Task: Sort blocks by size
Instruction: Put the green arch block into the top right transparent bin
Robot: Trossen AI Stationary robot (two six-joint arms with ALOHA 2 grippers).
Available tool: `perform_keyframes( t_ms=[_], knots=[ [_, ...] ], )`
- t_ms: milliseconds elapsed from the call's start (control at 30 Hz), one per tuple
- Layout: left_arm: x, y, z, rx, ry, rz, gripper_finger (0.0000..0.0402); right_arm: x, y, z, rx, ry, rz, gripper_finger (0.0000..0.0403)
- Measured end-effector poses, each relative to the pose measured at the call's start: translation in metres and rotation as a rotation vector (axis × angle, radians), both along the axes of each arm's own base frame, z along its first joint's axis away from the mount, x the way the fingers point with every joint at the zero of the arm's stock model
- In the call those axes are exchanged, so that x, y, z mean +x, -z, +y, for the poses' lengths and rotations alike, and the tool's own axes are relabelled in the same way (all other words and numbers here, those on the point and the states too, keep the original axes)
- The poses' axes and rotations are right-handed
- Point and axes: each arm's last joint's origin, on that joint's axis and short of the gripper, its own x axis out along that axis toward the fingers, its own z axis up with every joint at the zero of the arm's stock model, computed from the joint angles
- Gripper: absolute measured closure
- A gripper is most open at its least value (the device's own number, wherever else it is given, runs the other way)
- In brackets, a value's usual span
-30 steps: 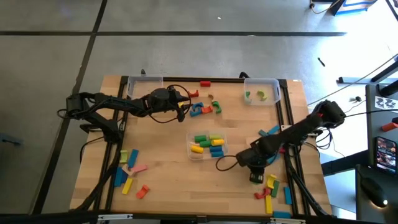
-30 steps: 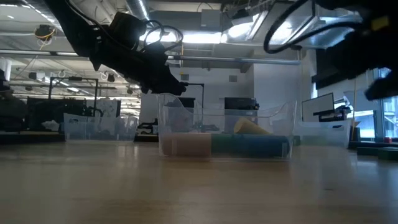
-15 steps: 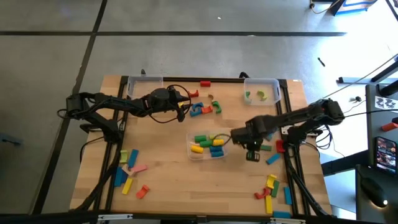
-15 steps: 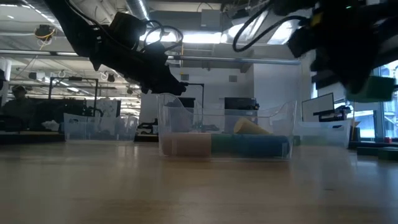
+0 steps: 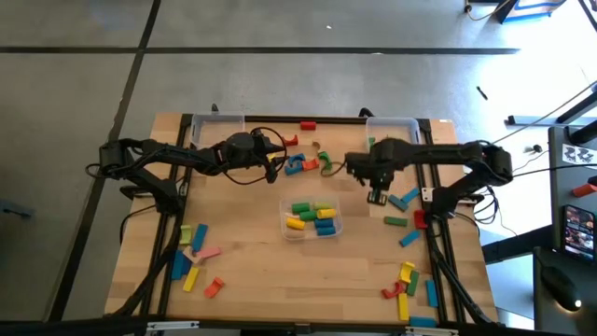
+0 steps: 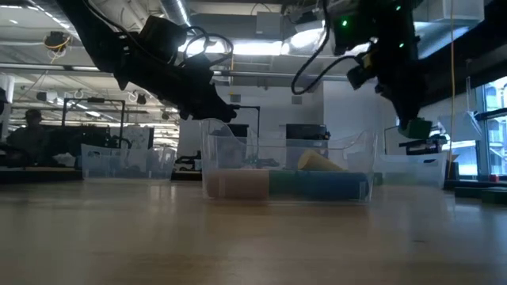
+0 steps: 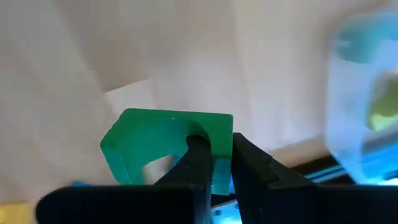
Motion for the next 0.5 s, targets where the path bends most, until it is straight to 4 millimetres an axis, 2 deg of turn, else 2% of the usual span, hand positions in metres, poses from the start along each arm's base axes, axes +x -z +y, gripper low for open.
perform_keyframes(
  t_ms=[500],
  knots=[
    [0.0, 0.0, 0.0, 0.0, 0.0, 0.0, 0.0243, -0.038, -0.002, -0.106, -0.275, 0.27, 0.037, 0.0359]
  ],
)
